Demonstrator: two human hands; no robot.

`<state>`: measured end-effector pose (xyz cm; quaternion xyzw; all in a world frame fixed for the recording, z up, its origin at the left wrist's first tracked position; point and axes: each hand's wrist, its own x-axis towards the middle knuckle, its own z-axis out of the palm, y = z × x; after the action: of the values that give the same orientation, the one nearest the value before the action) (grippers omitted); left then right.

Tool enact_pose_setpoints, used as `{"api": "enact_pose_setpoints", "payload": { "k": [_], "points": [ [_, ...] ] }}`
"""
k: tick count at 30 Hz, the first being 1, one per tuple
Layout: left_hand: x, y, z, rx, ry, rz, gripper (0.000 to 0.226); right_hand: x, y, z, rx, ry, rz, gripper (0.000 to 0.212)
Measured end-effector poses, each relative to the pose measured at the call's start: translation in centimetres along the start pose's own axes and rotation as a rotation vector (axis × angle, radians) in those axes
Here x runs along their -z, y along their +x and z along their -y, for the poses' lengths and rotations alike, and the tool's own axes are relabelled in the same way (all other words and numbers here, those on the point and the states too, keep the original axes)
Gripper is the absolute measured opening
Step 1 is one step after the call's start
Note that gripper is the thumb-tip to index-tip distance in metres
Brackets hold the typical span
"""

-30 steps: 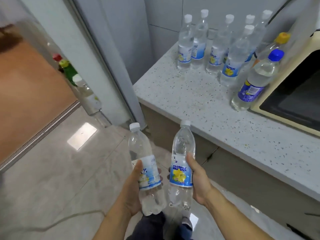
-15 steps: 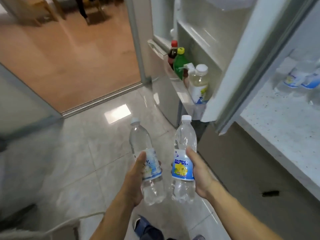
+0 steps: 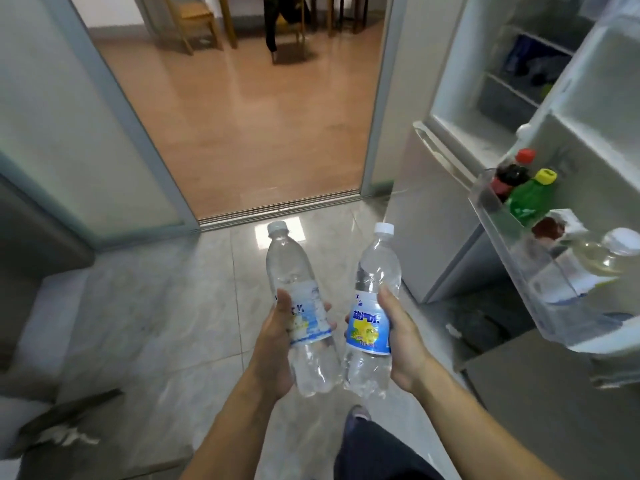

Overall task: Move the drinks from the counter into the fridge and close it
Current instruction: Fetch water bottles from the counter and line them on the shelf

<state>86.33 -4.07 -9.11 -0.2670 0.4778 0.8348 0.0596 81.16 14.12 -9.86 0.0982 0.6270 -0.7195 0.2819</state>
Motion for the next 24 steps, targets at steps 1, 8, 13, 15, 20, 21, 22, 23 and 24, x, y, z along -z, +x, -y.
{"api": "enact_pose_setpoints", "payload": {
  "k": [1,8,13,15,20,21,22,23,24],
  "points": [
    [0.3,1.0,-0.7,0.000,0.020,0.001,0.079,-0.5,1.2,0.4,0.004,-0.003,0.000,0.051],
    [-0.6,10.4,-7.2,-0.037,0.241,0.000,0.065,-2.6,11.6,4.8,0.024,0.037,-0.025,0.056],
    [-3.3,17.9,-12.2,-0.047,0.297,0.023,0.070,-2.5,18.9,9.4,0.018,0.091,-0.055,0.066],
    [-4.7,20.8,-14.1,-0.044,0.313,0.031,0.075,-2.0,21.6,11.4,0.020,0.103,-0.073,0.069],
    [-7.4,27.8,-17.4,0.015,0.311,0.088,0.072,-0.9,27.2,15.5,0.024,0.143,-0.148,0.078],
    [-7.8,29.2,-17.8,0.030,0.303,0.096,0.071,-0.6,28.2,16.1,0.025,0.155,-0.162,0.079],
    [-8.2,30.7,-18.3,0.046,0.295,0.107,0.070,-0.3,29.3,16.6,0.028,0.168,-0.181,0.079],
    [-8.6,32.1,-18.7,0.062,0.290,0.120,0.068,-0.2,30.3,17.1,0.030,0.180,-0.205,0.080],
    [-9.0,33.7,-19.1,0.081,0.289,0.133,0.067,-0.1,31.4,17.7,0.031,0.191,-0.233,0.081]
  ]
}}
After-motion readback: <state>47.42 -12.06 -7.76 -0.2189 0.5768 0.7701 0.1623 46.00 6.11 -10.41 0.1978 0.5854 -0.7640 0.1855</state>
